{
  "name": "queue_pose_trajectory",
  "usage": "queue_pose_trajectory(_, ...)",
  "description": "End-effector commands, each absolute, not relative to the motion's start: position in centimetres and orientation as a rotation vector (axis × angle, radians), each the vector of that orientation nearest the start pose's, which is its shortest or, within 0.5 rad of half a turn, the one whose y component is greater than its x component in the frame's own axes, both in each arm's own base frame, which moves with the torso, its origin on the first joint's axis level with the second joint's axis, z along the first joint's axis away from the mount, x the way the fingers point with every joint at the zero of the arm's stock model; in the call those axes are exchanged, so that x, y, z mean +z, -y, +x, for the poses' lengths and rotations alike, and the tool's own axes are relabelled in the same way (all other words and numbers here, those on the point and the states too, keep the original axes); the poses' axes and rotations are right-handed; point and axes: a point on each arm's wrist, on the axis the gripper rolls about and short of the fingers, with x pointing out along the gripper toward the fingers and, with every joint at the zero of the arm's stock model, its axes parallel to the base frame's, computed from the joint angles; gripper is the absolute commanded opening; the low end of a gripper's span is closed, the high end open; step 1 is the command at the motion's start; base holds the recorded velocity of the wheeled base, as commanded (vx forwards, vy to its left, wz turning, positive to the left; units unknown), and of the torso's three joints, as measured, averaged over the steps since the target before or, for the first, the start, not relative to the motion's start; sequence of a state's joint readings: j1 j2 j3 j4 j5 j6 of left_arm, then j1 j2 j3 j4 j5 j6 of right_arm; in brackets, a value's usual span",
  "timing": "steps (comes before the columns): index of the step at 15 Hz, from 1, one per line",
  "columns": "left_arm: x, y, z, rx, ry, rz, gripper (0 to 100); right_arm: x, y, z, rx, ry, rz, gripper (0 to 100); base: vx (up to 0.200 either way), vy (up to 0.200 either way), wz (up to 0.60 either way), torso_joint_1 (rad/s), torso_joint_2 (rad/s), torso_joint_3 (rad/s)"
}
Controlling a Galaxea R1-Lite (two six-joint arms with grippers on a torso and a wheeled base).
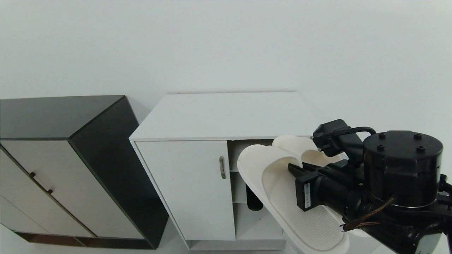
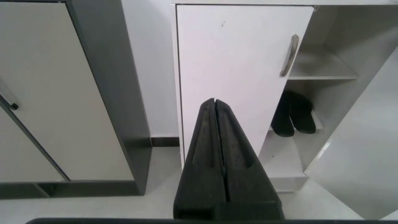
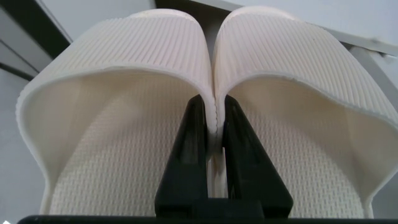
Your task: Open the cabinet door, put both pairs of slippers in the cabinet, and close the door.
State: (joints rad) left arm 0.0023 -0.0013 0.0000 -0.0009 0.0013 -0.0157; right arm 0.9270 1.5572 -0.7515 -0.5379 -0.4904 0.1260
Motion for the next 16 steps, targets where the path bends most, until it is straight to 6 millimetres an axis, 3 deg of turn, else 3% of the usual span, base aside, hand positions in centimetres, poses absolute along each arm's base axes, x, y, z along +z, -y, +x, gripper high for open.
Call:
queue_pose_trajectory(1, 7.56, 0.00, -2.28, 0.005, 0.002, -0.017, 0, 19.87, -20.83, 16.98, 0.419, -0.234, -0.055, 0, 0.000, 0.000, 0.00, 0.000, 0.00, 0.000)
queue_pose_trajectory(7, 7.56, 0.00, -2.28, 0.005, 0.002, -0.017, 0, 19.79, -20.73, 16.84, 0.420, -0.237, -0.057, 0, 0.000, 0.000, 0.00, -0.008, 0.02, 0.012)
queue_pose_trajectory(16, 7.56, 0.00, -2.28, 0.005, 0.002, -0.017, 0, 19.45, -20.65, 16.76, 0.433, -0.225, -0.066, 0, 0.000, 0.000, 0.00, -0.188, 0.48, 0.282)
